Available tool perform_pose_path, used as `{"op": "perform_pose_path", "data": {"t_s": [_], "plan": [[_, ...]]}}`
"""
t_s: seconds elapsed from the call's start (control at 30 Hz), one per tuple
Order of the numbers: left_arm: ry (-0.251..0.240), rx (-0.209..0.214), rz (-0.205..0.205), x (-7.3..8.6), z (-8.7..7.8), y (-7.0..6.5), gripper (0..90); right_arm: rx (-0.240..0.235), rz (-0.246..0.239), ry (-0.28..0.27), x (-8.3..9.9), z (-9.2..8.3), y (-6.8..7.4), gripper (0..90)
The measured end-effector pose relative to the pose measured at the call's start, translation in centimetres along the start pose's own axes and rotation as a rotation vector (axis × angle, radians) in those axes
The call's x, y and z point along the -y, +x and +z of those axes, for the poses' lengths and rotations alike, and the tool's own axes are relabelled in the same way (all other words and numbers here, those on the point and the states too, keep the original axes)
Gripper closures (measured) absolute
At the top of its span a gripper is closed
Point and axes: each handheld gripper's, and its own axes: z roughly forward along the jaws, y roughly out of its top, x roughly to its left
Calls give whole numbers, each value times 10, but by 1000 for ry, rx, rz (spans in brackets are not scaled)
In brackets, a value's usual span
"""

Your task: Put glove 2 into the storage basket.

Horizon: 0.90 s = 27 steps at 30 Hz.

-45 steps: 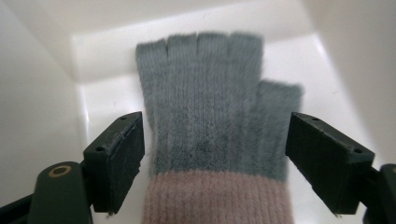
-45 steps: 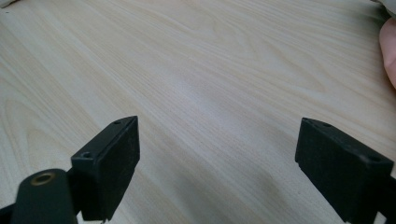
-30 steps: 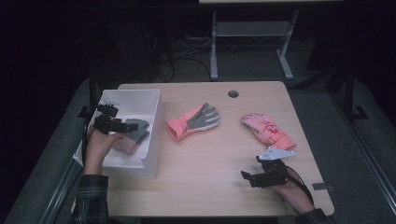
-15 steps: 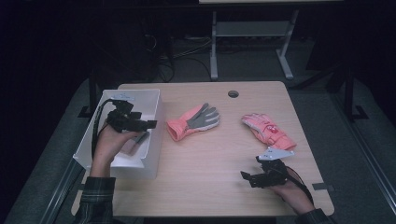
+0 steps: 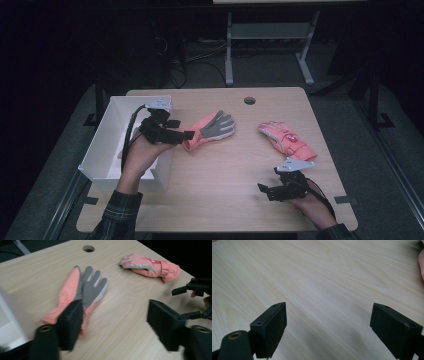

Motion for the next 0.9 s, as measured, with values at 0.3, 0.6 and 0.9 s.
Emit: {"op": "perform_pose_path", "data": {"t_s": [0.3, 0.6, 0.9], "plan": [[67, 31, 96, -12, 35, -30, 806, -4, -3, -5, 0, 0, 1, 136], [112, -15, 121, -21, 85, -40, 897, -4, -2, -5, 0, -1, 0, 137], [130, -76, 82, -20, 127, -12, 898, -11, 3, -7, 0, -2, 1, 137]]}}
